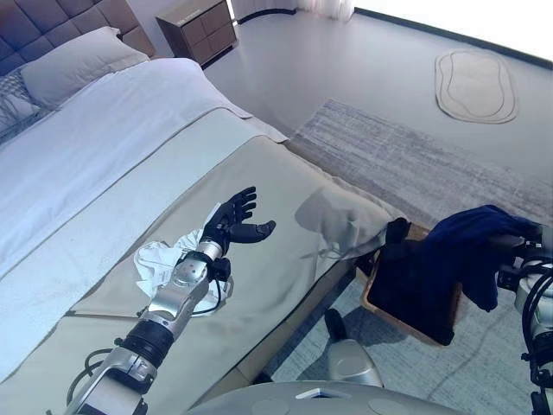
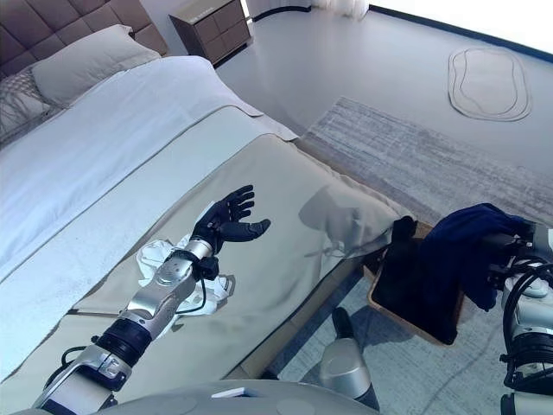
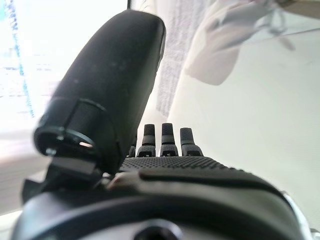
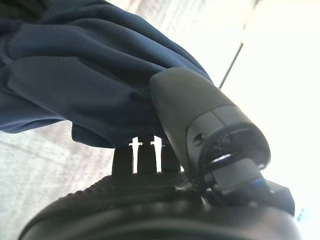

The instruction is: Pick up the clothes from the bed and place them into the basket

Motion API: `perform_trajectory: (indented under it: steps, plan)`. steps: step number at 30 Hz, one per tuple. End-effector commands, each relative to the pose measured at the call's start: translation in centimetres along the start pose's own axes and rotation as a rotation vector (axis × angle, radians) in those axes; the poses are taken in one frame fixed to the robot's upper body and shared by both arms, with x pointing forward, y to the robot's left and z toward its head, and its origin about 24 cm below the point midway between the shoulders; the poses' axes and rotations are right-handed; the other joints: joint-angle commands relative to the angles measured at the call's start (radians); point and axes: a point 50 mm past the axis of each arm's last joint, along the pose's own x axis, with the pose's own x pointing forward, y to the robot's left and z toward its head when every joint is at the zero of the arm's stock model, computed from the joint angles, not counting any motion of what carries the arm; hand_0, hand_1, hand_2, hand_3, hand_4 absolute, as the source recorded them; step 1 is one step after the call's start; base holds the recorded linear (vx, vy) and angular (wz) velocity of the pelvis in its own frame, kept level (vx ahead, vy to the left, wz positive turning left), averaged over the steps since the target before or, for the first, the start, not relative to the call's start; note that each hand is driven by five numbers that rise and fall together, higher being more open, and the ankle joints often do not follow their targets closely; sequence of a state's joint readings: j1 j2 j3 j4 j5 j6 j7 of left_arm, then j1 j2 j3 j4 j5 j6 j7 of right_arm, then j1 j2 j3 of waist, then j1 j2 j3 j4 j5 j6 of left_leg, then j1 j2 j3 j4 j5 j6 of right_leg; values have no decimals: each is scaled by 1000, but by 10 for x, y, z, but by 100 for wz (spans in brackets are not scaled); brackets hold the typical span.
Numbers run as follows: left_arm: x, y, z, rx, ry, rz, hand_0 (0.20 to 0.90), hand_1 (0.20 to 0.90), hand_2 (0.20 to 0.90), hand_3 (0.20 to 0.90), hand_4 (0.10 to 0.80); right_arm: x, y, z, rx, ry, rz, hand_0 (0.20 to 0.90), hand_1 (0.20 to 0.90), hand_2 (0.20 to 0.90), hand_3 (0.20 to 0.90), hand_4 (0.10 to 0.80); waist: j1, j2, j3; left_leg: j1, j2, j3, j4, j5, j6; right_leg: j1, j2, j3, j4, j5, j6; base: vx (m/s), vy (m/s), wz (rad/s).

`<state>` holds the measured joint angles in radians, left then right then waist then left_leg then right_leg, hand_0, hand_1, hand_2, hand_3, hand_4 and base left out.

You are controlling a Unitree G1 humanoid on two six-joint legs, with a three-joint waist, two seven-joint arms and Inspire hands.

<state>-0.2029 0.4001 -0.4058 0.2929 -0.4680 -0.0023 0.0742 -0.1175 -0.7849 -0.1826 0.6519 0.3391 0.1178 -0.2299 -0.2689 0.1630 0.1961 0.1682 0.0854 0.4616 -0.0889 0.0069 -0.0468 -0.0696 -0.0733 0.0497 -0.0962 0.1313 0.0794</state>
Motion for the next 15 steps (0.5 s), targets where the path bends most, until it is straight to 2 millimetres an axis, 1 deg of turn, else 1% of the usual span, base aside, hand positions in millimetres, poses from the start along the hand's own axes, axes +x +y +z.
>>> perform_trajectory:
  steps: [1, 4, 5, 6, 7, 11, 15]
  plan:
    - [9, 7, 33, 42, -166, 23, 900, 900, 900, 900, 800, 9, -14, 57, 24, -233, -64, 300, 300, 300, 200, 100, -8, -49, -3, -37, 5, -84, 122, -128, -2, 27, 15, -42, 41, -67, 9, 0, 0, 0]
    - [9, 7, 32, 34, -167, 27, 900, 900, 900, 900, 800, 11, -16, 54, 5, -220, -66, 300, 300, 300, 200, 100, -12, -38, 6, -41, 2, -83, 125, -130, -3, 23, 13, -37, 39, -66, 11, 0, 0, 0]
    - [9, 6, 32, 33, -166, 28, 900, 900, 900, 900, 800, 12, -17, 53, -5, -213, -74, 451, 451, 451, 376, 276, -12, -34, 8, -41, 1, -83, 123, -130, -4, 23, 13, -36, 38, -66, 11, 0, 0, 0]
    - [9, 6, 32, 33, -164, 27, 900, 900, 900, 900, 800, 12, -17, 52, -21, -208, -82, 794, 794, 794, 776, 676, -12, -31, 10, -42, 1, -83, 121, -129, -4, 22, 12, -36, 36, -65, 12, 0, 0, 0]
    - [9, 5, 31, 33, -163, 26, 900, 900, 900, 900, 800, 13, -17, 51, -31, -206, -85, 900, 900, 900, 900, 800, -12, -29, 11, -43, 0, -84, 121, -128, -5, 23, 11, -36, 35, -65, 12, 11, 4, -4]
    - [7, 4, 28, 25, -155, 29, 900, 900, 900, 900, 800, 13, -18, 46, -46, -186, -95, 900, 900, 900, 900, 800, -10, -26, 8, -42, -1, -84, 117, -126, -5, 28, 11, -37, 32, -67, 12, 13, -2, -2]
    - [5, 5, 27, 24, -150, 30, 900, 900, 900, 900, 800, 11, -17, 40, -47, -177, -99, 900, 900, 900, 900, 800, -4, -32, 4, -43, 1, -86, 117, -125, -6, 31, 12, -40, 30, -67, 11, 0, 0, 0]
